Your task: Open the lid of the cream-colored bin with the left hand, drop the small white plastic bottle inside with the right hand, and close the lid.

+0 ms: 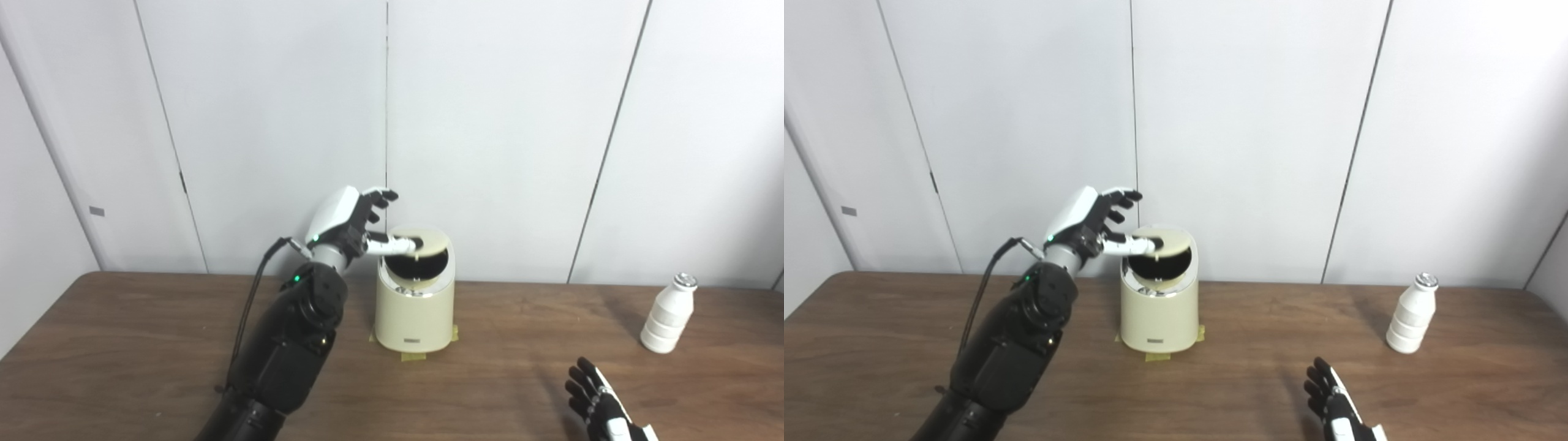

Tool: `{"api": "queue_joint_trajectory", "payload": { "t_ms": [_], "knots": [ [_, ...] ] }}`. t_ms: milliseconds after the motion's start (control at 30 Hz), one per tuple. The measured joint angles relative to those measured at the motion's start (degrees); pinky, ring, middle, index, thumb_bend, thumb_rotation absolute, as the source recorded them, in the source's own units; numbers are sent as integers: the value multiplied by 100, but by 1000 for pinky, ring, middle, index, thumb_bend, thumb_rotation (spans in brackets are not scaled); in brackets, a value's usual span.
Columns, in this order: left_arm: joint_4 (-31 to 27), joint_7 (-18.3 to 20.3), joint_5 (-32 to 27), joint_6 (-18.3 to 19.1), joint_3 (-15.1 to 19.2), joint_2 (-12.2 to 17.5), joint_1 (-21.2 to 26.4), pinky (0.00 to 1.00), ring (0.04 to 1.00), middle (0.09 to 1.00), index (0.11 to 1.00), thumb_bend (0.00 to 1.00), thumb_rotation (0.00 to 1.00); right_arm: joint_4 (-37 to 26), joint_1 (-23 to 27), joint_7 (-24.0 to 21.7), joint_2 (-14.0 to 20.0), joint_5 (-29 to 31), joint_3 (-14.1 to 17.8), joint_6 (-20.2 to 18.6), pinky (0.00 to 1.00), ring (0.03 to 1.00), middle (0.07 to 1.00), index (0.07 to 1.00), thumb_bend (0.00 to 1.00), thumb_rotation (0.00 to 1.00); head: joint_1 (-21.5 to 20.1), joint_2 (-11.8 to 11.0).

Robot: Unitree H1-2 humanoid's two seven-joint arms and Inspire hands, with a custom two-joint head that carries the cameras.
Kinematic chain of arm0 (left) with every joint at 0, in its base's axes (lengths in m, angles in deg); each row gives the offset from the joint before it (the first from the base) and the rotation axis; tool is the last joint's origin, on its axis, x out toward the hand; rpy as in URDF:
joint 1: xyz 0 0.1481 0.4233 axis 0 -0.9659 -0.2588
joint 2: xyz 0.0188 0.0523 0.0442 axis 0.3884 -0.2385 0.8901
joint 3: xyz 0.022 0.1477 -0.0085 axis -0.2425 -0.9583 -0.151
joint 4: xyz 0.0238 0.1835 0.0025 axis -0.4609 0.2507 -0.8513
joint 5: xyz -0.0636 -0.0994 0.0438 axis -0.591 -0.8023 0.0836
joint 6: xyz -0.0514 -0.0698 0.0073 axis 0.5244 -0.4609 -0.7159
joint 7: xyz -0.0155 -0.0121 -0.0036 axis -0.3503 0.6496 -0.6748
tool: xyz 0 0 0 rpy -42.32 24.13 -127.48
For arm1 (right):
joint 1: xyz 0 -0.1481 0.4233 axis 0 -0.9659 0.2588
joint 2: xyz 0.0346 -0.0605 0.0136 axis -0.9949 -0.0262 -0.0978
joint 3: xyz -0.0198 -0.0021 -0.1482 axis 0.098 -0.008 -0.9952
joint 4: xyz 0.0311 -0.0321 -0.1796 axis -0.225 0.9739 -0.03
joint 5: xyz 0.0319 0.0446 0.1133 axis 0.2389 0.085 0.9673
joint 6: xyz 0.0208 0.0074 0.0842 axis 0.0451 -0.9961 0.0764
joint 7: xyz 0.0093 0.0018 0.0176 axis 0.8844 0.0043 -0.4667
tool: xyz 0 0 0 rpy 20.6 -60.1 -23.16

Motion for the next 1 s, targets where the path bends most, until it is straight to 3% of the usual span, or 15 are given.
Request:
{"api": "queue_joint_trajectory", "payload": {
  "t_ms": [233,400,500,600,700,800,867,1000],
  "knots": [
    [-293,25,-248,154,174,-9,-1,567,713,795,836,661,244,0,0,-2,0,0,1,0,928,930,940,941,543,1000,-9,9],
    [-683,20,-613,153,471,-19,-183,623,737,780,825,512,280,-2,0,7,-1,-7,-7,-18,931,930,942,944,555,1000,-35,35],
    [-1080,19,-912,94,661,-18,-522,692,777,812,832,410,354,-4,0,10,-2,-11,-8,-35,941,934,945,946,554,1000,-88,62],
    [-1336,30,-1280,34,834,-15,-975,738,794,821,845,355,635,-16,0,12,-2,-18,-11,-90,936,930,941,941,560,1000,-114,88],
    [-1964,127,-1642,35,1023,-20,-1601,771,805,830,849,384,771,-47,-8,21,-5,-64,-21,-172,930,926,939,941,559,1000,-158,132],
    [-2532,153,-1948,43,1149,-36,-2198,785,807,831,842,375,820,-61,-15,47,-7,-145,-31,-204,876,907,928,940,598,895,-193,185],
    [-2795,151,-2136,27,1227,-59,-2511,794,814,833,851,370,844,-80,-19,70,-5,-257,-41,-223,830,894,921,942,568,769,-202,211],
    [-3095,116,-2366,-96,1313,-137,-3081,800,826,845,865,374,875,-285,-30,55,1,-204,-14,-265,825,912,937,953,572,583,-193,246]
  ]
}}
